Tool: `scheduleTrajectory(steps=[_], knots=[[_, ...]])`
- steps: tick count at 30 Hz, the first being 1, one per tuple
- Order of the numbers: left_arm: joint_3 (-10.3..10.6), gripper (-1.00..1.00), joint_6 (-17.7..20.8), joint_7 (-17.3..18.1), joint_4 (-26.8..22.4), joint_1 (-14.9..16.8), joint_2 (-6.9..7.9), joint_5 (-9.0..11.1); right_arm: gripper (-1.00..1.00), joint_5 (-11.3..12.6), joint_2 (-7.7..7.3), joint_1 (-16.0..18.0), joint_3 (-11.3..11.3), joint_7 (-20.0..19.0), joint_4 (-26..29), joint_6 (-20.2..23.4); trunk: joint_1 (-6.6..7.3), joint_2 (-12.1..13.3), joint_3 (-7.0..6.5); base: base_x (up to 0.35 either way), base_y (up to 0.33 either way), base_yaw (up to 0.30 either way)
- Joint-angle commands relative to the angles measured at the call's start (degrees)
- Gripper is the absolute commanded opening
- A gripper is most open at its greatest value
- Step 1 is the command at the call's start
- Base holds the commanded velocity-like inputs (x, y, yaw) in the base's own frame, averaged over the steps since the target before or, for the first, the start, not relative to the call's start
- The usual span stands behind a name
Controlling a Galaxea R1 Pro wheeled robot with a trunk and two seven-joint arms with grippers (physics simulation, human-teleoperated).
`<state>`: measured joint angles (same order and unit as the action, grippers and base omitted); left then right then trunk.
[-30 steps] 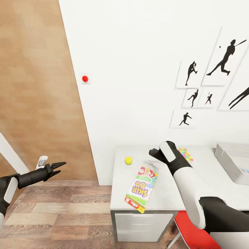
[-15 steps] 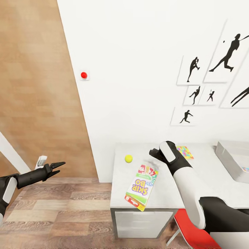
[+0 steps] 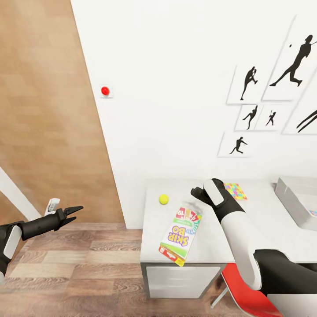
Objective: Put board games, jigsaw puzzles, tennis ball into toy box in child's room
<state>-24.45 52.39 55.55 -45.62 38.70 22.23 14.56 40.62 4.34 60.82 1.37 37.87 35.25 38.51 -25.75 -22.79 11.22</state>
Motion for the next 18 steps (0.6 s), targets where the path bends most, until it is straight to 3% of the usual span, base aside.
scheduleTrajectory(steps=[1,11,18], knots=[[-0.07,1.0,0.25,0.18,0.03,0.06,0.0,0.0,1.0,0.43,0.04,0.06,0.14,0.45,0.08,0.01,-0.03,-0.13,0.22,0.0,0.0,0.0],[-0.07,1.0,0.25,0.18,0.02,0.06,0.0,-0.03,1.0,0.42,0.01,0.08,0.11,0.45,-1.96,-2.29,-0.03,-0.13,1.16,0.005,0.009,0.0],[-0.07,1.0,0.25,0.18,0.03,0.06,0.0,-0.02,1.0,0.42,-0.5,0.08,0.04,0.45,-2.66,-2.76,-0.03,-0.13,1.82,0.097,0.142,0.0]])
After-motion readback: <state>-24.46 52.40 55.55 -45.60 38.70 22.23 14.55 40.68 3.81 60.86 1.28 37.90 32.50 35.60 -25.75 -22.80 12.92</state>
